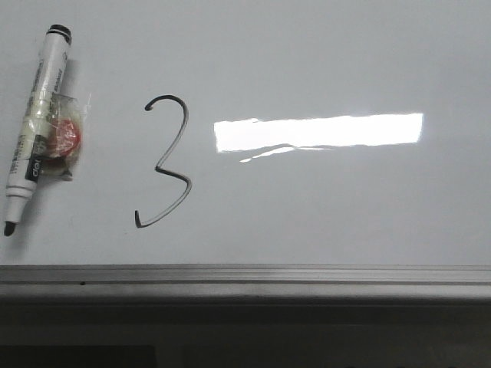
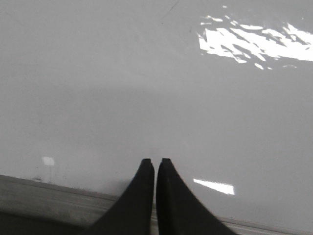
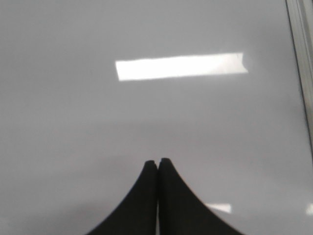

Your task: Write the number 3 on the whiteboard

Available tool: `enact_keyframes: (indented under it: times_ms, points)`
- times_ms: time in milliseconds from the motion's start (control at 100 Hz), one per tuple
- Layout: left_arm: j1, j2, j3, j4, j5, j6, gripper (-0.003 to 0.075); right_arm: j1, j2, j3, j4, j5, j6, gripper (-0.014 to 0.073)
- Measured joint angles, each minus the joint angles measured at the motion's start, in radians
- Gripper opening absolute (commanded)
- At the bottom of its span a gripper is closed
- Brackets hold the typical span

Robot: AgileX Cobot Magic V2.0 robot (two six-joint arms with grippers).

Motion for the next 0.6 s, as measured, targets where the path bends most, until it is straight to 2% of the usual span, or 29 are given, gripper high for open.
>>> enact_keyframes:
  times_ms: [120, 600]
  points:
    - [0.002, 0.000, 0.000, 0.000, 0.000, 0.000, -0.0020, -0.012, -0.007, 0.000, -0.002, 0.115, 0.002, -0.0054]
    - [0.002, 0.000, 0.000, 0.000, 0.000, 0.000, -0.0020, -0.012, -0.007, 0.000, -0.004, 0.117, 0.002, -0.0054]
